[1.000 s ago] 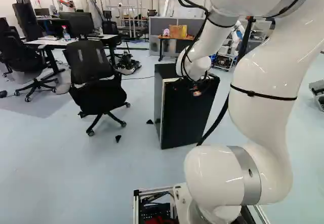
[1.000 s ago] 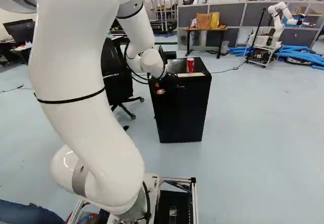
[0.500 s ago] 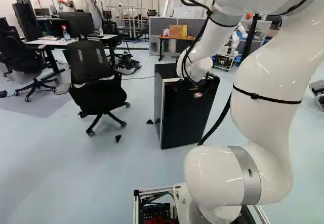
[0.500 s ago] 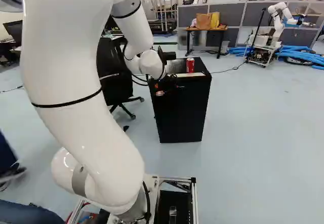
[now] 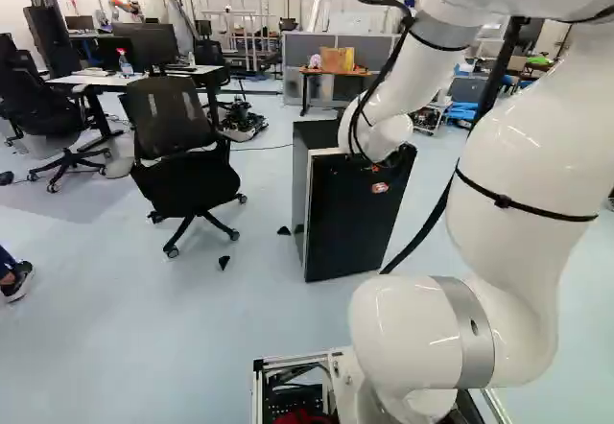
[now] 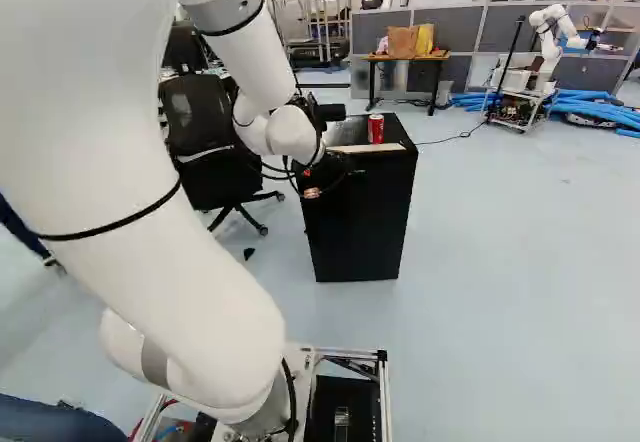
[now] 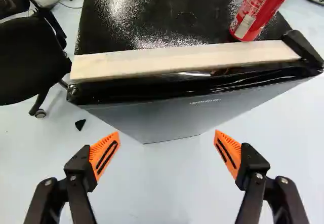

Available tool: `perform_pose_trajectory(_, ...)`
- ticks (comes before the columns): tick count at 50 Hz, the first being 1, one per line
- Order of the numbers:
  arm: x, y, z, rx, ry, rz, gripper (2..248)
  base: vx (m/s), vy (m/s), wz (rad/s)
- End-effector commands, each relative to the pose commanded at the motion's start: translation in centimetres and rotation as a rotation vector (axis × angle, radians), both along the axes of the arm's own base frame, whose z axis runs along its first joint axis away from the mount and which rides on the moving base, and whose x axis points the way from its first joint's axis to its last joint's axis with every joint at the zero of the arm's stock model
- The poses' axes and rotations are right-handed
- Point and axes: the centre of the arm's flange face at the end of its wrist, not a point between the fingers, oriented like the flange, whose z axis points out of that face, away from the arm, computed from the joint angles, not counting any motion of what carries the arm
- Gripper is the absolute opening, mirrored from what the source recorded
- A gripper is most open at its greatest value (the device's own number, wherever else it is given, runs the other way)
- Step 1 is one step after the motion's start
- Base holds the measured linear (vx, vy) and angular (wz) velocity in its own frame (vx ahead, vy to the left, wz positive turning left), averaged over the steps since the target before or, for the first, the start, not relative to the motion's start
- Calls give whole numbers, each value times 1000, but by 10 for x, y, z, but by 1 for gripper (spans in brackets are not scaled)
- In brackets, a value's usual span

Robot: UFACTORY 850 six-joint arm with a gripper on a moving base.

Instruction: Grab a drink from the fridge

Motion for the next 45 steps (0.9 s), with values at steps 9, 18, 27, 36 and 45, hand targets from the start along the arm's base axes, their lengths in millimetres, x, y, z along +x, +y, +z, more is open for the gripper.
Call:
perform_pose_trajectory(9, -10, -7, 5, -6, -74, -17, 247, 0, 0, 0)
perform_pose_trajectory(18, -10, -19, 11, -16, -155, -42, 247, 0, 0, 0)
perform_pose_trajectory(27, -4, -32, 17, -27, -237, -66, 247, 0, 0, 0)
perform_pose_trajectory(36, 5, -46, 23, -40, -310, -88, 247, 0, 0, 0)
perform_pose_trajectory(45, 17, -60, 26, -49, -349, -106, 247, 0, 0, 0)
